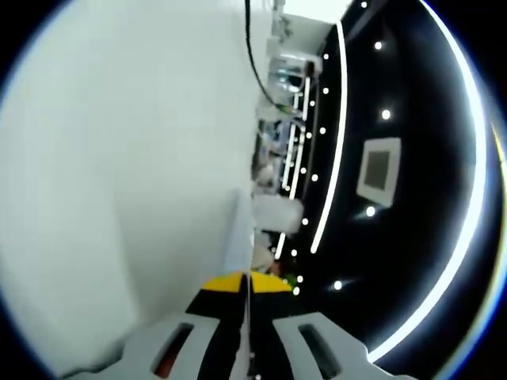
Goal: Pick up the paper insert the paper into the punch align the paper edges press the punch to punch holes
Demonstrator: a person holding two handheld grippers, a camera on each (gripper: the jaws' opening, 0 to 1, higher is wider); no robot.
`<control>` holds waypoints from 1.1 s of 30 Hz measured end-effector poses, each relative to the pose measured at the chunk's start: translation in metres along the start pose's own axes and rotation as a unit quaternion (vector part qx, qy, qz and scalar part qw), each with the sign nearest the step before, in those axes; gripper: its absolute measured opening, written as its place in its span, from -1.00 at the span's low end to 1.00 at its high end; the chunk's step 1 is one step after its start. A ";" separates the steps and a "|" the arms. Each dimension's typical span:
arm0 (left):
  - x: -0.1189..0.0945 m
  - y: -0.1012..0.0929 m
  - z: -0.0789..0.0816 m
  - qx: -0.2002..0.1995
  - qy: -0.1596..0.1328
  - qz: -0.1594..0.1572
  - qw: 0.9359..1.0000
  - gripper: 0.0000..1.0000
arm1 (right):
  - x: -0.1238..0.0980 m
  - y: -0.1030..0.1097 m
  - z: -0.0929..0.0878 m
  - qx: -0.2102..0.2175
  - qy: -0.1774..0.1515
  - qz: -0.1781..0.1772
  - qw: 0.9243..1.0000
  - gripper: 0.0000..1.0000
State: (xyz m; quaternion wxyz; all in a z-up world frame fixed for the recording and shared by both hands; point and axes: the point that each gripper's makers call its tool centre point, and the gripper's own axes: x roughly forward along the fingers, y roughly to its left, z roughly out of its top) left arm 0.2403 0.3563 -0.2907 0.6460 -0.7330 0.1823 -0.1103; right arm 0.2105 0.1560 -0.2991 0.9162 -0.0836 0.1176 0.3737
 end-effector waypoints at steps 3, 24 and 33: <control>0.000 -0.001 0.001 -0.003 -0.003 -0.002 1.000 -0.93 | 0.000 0.007 0.001 -0.002 -0.001 0.014 1.000 -0.56; -0.001 -0.003 0.008 -0.022 -0.031 -0.005 0.999 -0.93 | -0.005 0.056 -0.001 -0.016 0.003 0.086 0.996 -0.56; -0.002 -0.002 0.009 -0.026 -0.034 -0.006 0.999 -0.93 | -0.004 0.060 -0.001 -0.013 0.003 0.095 0.995 -0.56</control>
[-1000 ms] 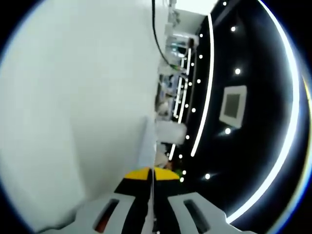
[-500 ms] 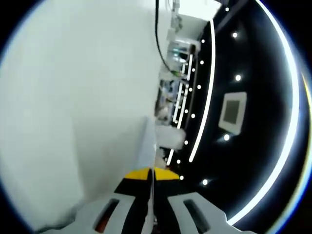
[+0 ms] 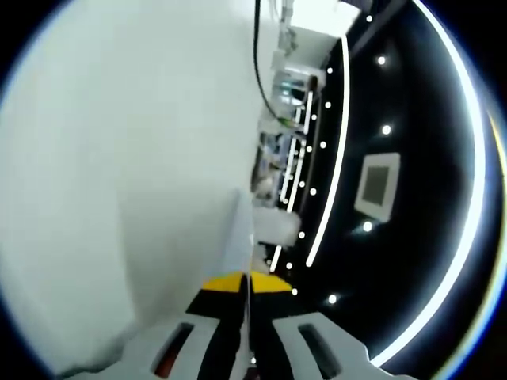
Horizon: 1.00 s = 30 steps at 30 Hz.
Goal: Pick up the paper insert the paper into the punch align the paper edges press the punch to punch holes
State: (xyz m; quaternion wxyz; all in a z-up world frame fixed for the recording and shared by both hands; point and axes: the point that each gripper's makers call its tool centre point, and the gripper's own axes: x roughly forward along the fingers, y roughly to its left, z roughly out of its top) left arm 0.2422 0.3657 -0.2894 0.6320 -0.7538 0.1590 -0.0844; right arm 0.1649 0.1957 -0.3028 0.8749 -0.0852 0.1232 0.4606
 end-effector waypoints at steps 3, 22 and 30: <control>0.000 -0.001 0.003 -0.006 -0.002 -0.003 1.000 -0.93 | 0.000 0.000 0.000 0.003 0.000 0.000 1.000 -0.56; 0.000 -0.004 0.001 -0.012 0.000 -0.007 1.000 -0.92 | -0.001 -0.001 0.000 0.009 -0.001 0.010 1.000 -0.56; 0.000 -0.002 -0.004 0.002 0.006 -0.005 1.000 -0.92 | -0.002 0.000 0.000 0.010 -0.002 0.017 1.000 -0.56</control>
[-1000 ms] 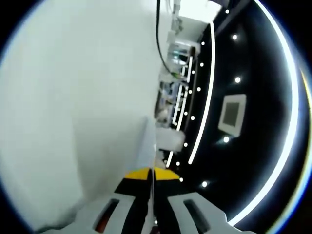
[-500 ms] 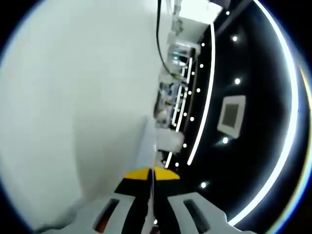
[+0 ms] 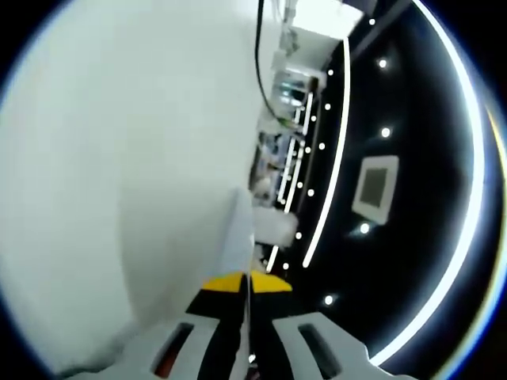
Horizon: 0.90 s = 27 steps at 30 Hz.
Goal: Pick up the paper insert the paper into the punch align the paper edges press the punch to punch holes
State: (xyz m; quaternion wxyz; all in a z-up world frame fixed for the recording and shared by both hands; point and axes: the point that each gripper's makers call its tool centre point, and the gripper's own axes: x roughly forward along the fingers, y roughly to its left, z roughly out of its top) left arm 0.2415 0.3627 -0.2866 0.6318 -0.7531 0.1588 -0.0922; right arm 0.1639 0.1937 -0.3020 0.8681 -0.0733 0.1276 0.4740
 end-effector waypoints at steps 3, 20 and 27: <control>-0.001 0.001 -0.001 0.010 0.005 0.001 1.000 -0.92 | 0.000 -0.001 0.000 -0.001 0.000 0.000 1.000 -0.56; 0.004 0.004 -0.012 0.074 0.040 0.004 0.996 -0.92 | 0.000 -0.005 0.000 -0.005 0.001 0.003 1.000 -0.56; 0.005 0.004 -0.016 0.129 0.052 0.001 0.990 -0.92 | 0.001 -0.002 0.001 -0.007 0.001 0.005 1.000 -0.56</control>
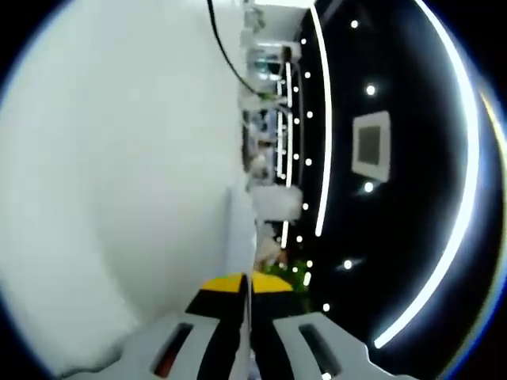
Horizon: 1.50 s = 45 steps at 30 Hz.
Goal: Pick up the paper insert the paper into the punch align the paper edges press the punch to punch holes
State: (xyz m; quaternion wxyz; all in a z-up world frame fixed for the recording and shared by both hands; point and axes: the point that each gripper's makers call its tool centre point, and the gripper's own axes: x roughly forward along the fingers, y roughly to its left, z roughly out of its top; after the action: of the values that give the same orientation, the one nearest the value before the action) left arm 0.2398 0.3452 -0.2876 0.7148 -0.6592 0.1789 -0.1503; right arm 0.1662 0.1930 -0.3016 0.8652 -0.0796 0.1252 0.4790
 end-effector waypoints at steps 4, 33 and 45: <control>0.001 -0.010 -0.002 0.051 0.015 -0.015 0.998 -0.75 | 0.000 0.002 0.000 0.001 0.000 0.000 1.000 -0.56; -0.015 0.000 -0.066 0.622 0.199 0.036 0.757 0.78 | 0.003 0.005 0.001 -0.004 0.000 -0.007 1.000 -0.55; -0.035 0.012 -0.081 0.704 0.260 0.046 0.659 0.78 | 0.001 -0.004 -0.001 -0.006 0.000 -0.010 1.000 -0.55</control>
State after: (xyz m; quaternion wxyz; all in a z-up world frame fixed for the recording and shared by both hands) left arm 0.1719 0.2904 -0.3026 0.8957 0.1166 0.2282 -0.3634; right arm 0.1700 0.1912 -0.3029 0.8695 -0.0861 0.1210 0.4711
